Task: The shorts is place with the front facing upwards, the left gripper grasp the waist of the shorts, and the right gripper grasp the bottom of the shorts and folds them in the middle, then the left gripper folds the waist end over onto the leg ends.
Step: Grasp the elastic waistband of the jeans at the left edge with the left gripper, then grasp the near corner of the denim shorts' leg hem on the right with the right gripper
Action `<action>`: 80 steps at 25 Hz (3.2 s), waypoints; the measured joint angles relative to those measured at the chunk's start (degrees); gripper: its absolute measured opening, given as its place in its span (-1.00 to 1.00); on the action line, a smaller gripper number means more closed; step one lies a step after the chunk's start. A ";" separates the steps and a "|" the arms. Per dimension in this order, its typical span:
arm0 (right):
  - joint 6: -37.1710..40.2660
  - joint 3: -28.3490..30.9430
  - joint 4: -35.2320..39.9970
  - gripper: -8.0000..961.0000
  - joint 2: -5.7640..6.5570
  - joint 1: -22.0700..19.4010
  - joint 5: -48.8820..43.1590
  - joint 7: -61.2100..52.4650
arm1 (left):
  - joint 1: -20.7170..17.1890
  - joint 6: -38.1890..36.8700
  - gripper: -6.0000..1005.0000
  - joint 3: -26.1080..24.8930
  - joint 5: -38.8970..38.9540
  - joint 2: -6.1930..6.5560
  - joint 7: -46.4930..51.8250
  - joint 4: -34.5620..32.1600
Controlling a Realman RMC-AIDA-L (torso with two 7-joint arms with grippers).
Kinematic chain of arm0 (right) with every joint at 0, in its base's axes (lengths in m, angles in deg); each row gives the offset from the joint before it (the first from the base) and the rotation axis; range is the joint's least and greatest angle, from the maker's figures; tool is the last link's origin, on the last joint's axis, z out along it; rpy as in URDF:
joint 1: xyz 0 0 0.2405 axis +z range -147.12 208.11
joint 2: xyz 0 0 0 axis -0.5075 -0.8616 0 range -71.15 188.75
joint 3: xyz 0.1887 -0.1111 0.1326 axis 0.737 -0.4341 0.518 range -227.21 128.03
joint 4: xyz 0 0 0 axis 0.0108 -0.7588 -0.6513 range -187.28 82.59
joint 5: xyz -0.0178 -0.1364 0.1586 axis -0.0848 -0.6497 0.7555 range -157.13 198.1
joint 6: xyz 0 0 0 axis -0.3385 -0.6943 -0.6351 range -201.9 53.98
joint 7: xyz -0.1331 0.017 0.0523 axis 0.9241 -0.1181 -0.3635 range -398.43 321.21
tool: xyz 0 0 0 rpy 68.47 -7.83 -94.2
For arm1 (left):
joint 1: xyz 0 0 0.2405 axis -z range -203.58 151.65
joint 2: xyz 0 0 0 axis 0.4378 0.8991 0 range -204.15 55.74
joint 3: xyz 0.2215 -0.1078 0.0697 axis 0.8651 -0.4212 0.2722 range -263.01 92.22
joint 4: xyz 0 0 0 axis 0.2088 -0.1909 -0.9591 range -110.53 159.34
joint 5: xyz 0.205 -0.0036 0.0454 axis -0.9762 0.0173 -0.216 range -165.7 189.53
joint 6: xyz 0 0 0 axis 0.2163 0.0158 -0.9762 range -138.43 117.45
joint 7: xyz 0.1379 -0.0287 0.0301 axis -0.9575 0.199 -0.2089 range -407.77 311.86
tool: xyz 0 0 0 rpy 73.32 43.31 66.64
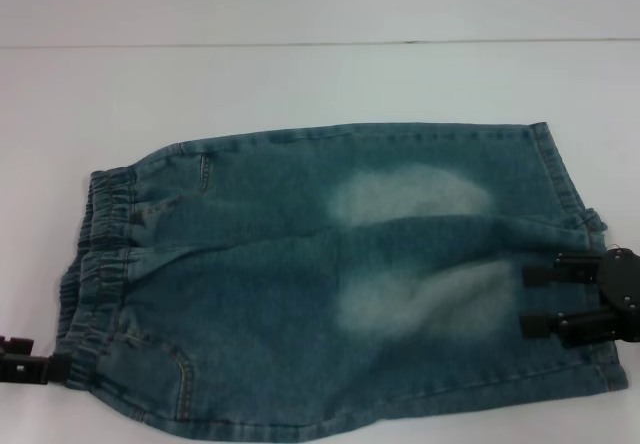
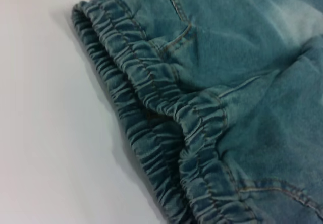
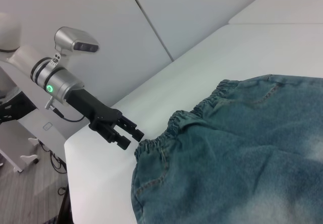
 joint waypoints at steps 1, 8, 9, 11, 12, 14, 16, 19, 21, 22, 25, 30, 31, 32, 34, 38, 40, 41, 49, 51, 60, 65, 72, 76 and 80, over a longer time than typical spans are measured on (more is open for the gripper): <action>-0.01 0.00 0.00 0.96 0.00 -0.02 0.00 0.05 | 0.17 0.23 0.58 0.13 -0.60 -0.15 -0.01 0.08; -0.16 0.00 0.00 0.96 -0.10 0.02 0.01 0.14 | 0.69 0.91 0.53 2.85 -1.80 -1.10 0.15 0.27; -0.21 0.00 0.00 0.96 -0.16 0.02 0.00 0.15 | 0.92 0.77 0.53 2.91 -1.82 -1.31 0.14 0.27; -0.33 0.00 0.00 0.96 -0.26 0.02 0.01 0.16 | 1.39 0.45 0.52 2.98 -1.83 -1.71 0.04 0.15; -0.35 0.00 -0.01 0.96 -0.29 0.02 0.00 0.16 | 1.57 0.34 0.51 3.09 -1.83 -1.91 0.00 0.09; -0.36 0.00 0.00 0.96 -0.33 -0.07 0.01 0.17 | 1.83 0.20 0.50 3.81 -1.84 -2.40 -0.06 -0.27; -0.36 0.02 0.00 0.96 -0.34 -0.11 0.01 0.18 | 1.90 0.16 0.49 4.59 -1.83 -2.92 -0.20 -0.95; -0.38 0.29 0.00 0.96 -0.35 -0.25 0.01 0.23 | 1.92 0.17 0.40 5.72 -1.83 -3.28 -0.24 -1.45; -0.42 0.33 0.00 0.96 -0.35 -0.26 0.01 0.27 | 1.92 0.18 0.25 6.38 -1.83 -3.30 -0.16 -1.46; -0.52 0.33 0.00 0.96 -0.36 -0.26 0.00 0.33 | 1.94 0.16 0.17 6.56 -1.84 -3.31 -0.06 -1.46; -0.58 0.23 0.00 0.96 -0.35 -0.22 0.00 0.34 | 1.95 0.07 -0.04 6.59 -1.85 -3.32 -0.02 -1.55; -0.61 0.21 0.09 0.96 -0.34 0.01 0.01 0.35 | 1.97 -0.57 -0.33 6.61 -1.74 -3.17 0.05 -1.86; -0.61 0.31 0.17 0.96 -0.30 0.04 0.02 0.34 | 2.02 -0.80 -0.39 6.56 -1.59 -3.09 0.08 -1.89; -0.62 0.41 0.30 0.96 -0.16 0.12 0.03 0.22 | 2.14 -1.02 -0.44 6.46 -1.44 -3.02 0.14 -1.91; -0.62 0.53 0.44 0.96 0.23 0.39 0.08 -0.34 | 2.47 -1.27 -0.60 6.31 -1.43 -2.88 0.48 -1.91; -0.52 0.67 0.60 0.96 1.92 1.35 0.10 -2.77 | 3.50 -1.76 -0.84 6.33 -1.66 -2.70 1.41 -1.91; -0.48 0.57 0.98 0.96 3.33 2.15 -0.19 -5.72 | 4.13 -1.94 -0.87 6.34 -1.67 -2.59 1.99 -1.91; -0.42 0.61 1.54 0.96 3.84 2.51 -0.75 -7.27 | 4.47 -2.02 -0.88 6.37 -1.67 -2.49 2.51 -1.91; 3.48 1.00 13.29 0.96 4.76 5.61 -13.38 -17.01 | 6.31 -2.09 -0.90 6.24 -1.61 -1.76 4.20 -1.88; 4.76 0.86 14.05 0.96 4.67 6.53 -17.91 -17.10 | 6.37 -1.98 -0.90 6.27 -1.59 -1.67 4.38 -1.88; 4.22 -0.56 13.35 0.96 3.14 9.47 -31.38 -17.55 | 6.99 -1.84 -0.89 6.23 -1.71 -1.47 4.72 -1.90; 2.06 -3.99 12.64 0.96 1.70 10.22 -33.33 -19.92 | 7.27 -1.71 -0.88 6.31 -1.72 -1.52 4.92 -1.80; 1.08 -9.03 11.57 0.96 0.05 10.94 -34.33 -21.70 | 7.93 -1.68 -0.88 6.67 -1.73 -1.65 5.65 -1.68; 1.01 -10.01 9.35 0.96 0.11 11.57 -34.46 -21.82 | 8.07 -1.45 -0.87 6.78 -1.73 -1.65 5.75 -1.63; 1.14 -10.51 7.49 0.96 0.57 12.23 -34.95 -22.04 | 8.09 -1.19 -0.87 6.78 -1.73 -1.66 5.77 -1.47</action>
